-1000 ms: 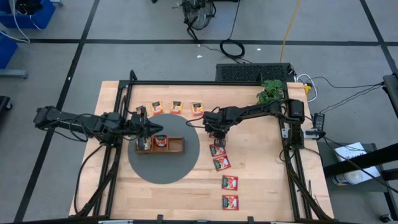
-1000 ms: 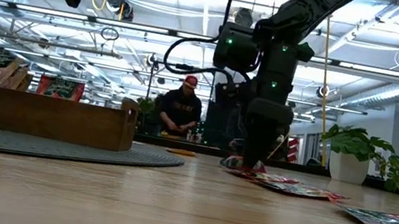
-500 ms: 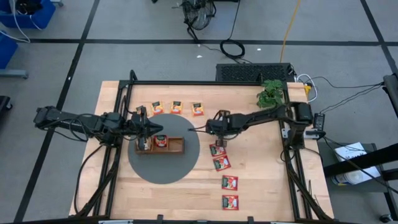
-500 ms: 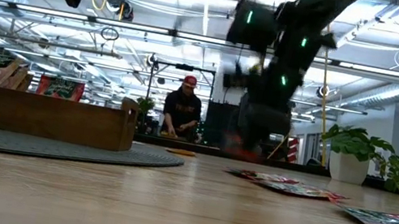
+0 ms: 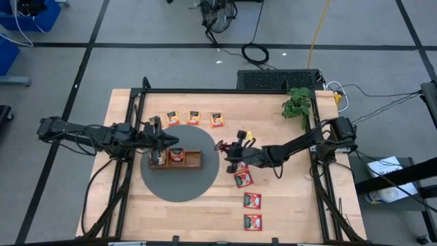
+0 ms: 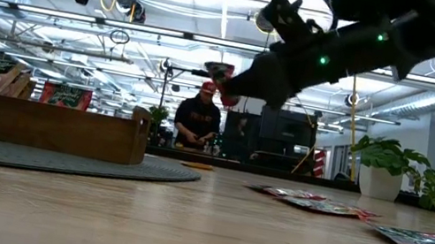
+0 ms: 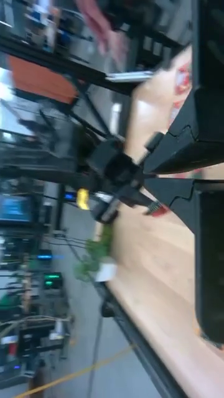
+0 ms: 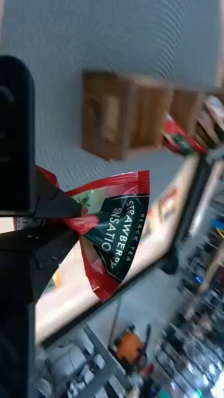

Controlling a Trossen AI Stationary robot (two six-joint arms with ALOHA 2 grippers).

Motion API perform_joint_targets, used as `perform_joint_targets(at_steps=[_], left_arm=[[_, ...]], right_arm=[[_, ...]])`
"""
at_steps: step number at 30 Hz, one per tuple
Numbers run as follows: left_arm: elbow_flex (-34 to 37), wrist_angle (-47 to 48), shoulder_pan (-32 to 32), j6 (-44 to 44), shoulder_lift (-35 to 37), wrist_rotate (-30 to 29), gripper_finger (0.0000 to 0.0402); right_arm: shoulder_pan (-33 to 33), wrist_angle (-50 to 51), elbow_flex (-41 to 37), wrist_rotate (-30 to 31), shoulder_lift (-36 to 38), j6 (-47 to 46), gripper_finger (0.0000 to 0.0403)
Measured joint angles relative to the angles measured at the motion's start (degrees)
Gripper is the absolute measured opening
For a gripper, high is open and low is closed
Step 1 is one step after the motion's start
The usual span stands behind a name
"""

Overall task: Pick & Place Tea
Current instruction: Put the red tea bag into the middle section of the wooden organizer

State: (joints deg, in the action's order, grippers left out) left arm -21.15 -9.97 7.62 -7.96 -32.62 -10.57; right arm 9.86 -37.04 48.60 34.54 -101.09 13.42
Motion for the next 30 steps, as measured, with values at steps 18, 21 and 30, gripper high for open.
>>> perform_joint_targets(at_steps=[18, 21, 30], left_arm=[[-0.02, -3.16, 0.00, -4.67, -2.98, -0.13, 0.0028], [-0.02, -3.66, -0.07, -5.45, -7.32, -0.20, 0.0029], [-9.18, -1.67, -3.91, -14.49, -27.77, -1.21, 0.0137]], right_arm=[[-0.10, -1.24, -2.12, -0.17, 0.21, 1.50, 0.0001], [-0.10, -1.33, -2.12, -0.19, 0.24, 1.22, 0.0001], [-0.15, -3.59, -2.08, -0.28, 0.24, 1.19, 0.0001]])
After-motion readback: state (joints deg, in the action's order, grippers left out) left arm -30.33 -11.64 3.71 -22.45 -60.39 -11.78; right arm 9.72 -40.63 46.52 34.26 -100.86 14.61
